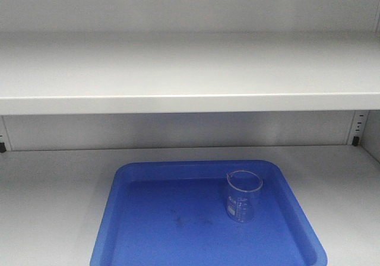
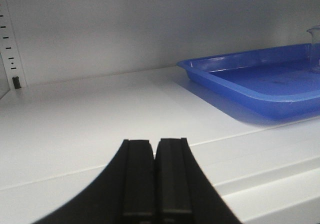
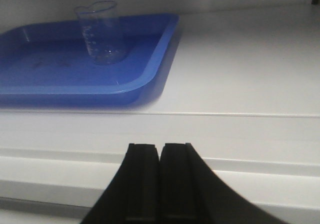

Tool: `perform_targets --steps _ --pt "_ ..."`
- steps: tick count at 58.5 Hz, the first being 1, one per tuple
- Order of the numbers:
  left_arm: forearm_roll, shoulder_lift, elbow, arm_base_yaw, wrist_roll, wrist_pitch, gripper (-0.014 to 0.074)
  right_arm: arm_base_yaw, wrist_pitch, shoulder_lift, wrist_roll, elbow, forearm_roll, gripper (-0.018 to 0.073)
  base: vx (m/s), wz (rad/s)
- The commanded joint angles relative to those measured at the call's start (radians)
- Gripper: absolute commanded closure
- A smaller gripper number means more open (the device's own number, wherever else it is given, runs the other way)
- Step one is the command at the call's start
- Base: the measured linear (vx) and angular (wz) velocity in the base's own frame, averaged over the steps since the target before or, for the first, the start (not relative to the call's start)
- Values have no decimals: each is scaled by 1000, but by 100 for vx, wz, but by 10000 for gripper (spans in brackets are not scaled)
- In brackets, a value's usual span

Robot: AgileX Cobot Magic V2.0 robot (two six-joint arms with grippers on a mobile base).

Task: Pick beaker and place in left cabinet

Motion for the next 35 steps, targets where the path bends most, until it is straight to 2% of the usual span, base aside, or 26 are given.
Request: perform_targets --steps 1,6,12,17,29,35 --pt "-8 -18 16 -4 -3 -84 595 -47 -129 -46 -14 29 49 568 0 0" --pt "-8 -18 16 -4 -3 -84 595 -118 -135 -112 17 85 50 568 0 0" --pt "-8 -19 16 -4 -3 -83 595 -161 -157 -139 21 150 51 568 0 0" --pt "-8 -19 16 -4 -3 -84 595 -168 -111 -138 19 160 40 568 0 0" --pt "-8 -19 16 -4 -3 -84 595 -167 -127 -138 19 160 -9 568 0 0" --pt "-8 -19 16 -4 -3 -84 595 -167 -127 -138 19 160 -72 568 0 0"
